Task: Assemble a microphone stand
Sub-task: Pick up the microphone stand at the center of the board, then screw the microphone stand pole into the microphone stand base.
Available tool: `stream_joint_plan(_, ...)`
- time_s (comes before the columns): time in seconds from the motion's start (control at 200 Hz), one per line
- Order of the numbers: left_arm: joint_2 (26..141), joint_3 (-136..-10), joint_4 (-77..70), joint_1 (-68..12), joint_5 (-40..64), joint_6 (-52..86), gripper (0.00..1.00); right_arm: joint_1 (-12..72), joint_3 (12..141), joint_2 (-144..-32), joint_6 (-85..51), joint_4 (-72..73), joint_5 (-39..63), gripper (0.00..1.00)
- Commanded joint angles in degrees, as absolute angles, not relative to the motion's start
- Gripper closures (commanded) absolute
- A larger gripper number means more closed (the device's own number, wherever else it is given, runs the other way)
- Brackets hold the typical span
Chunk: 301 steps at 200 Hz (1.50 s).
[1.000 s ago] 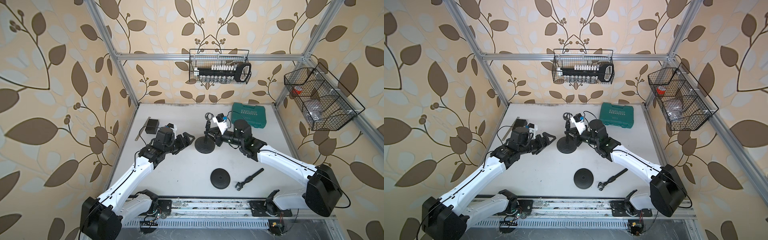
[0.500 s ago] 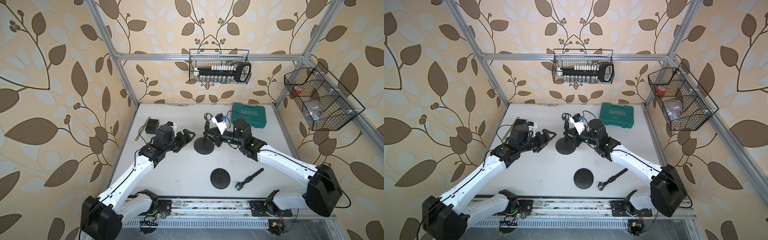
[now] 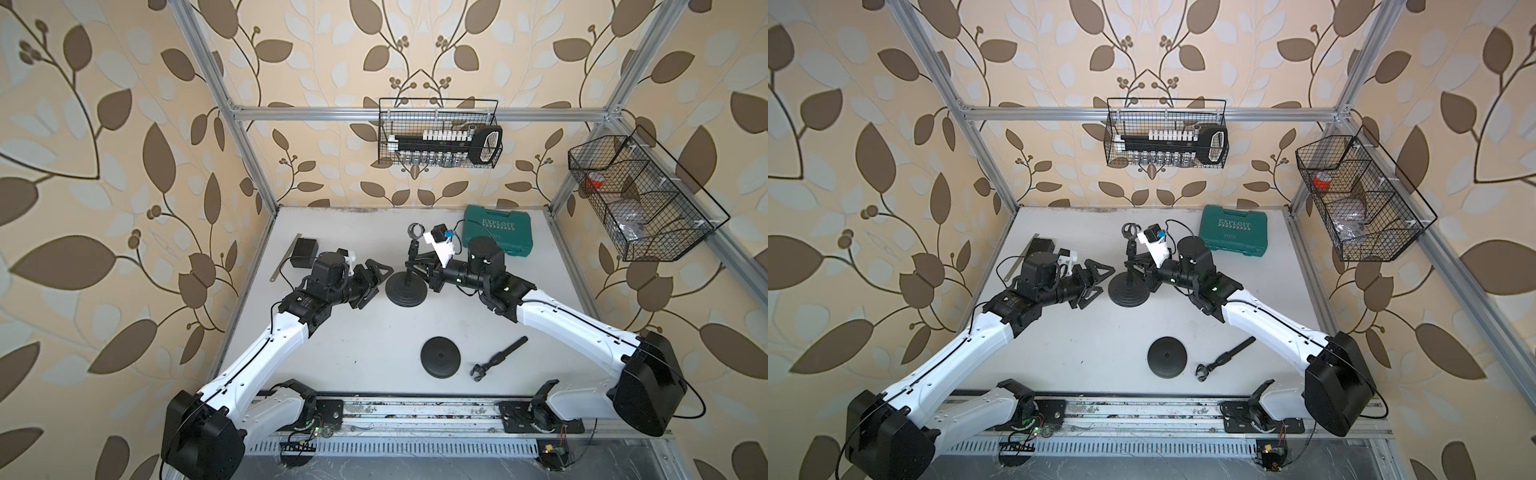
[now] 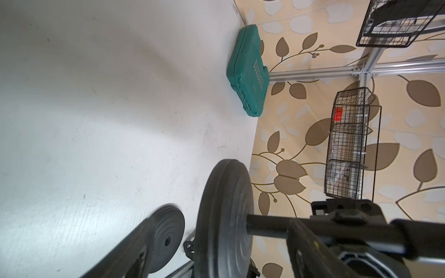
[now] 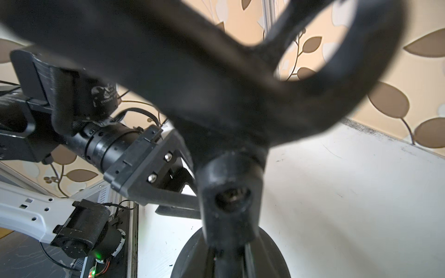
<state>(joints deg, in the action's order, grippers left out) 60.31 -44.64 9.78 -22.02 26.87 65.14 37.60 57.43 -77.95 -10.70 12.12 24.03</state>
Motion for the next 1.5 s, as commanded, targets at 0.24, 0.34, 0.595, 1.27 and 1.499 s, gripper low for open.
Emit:
stream_joint_plan(0.24,61.49,-42.39,0.92,-21.45,32.61,73.40,0.27,38.84,61.84,-76.84,-11.68,17.91,22.93,0.95)
stream_joint_plan(0.34,62.13,-42.23,-1.63,-21.45,33.65,73.99,0.32,39.10,62.27,-77.34,-12.03,18.28,22.65,0.95)
stream_joint_plan(0.595,61.04,-41.18,-2.54,-21.45,31.58,75.11,0.40,40.14,62.66,-77.78,-12.57,20.03,22.26,0.95)
stream_joint_plan(1.27,58.27,-38.16,-5.59,-21.45,29.41,79.72,0.69,44.32,63.32,-81.25,-10.90,23.65,16.55,0.97)
stream_joint_plan(1.499,58.27,-37.44,-7.75,-21.45,27.45,80.43,0.88,45.96,61.58,-81.79,-10.55,26.10,12.56,1.00)
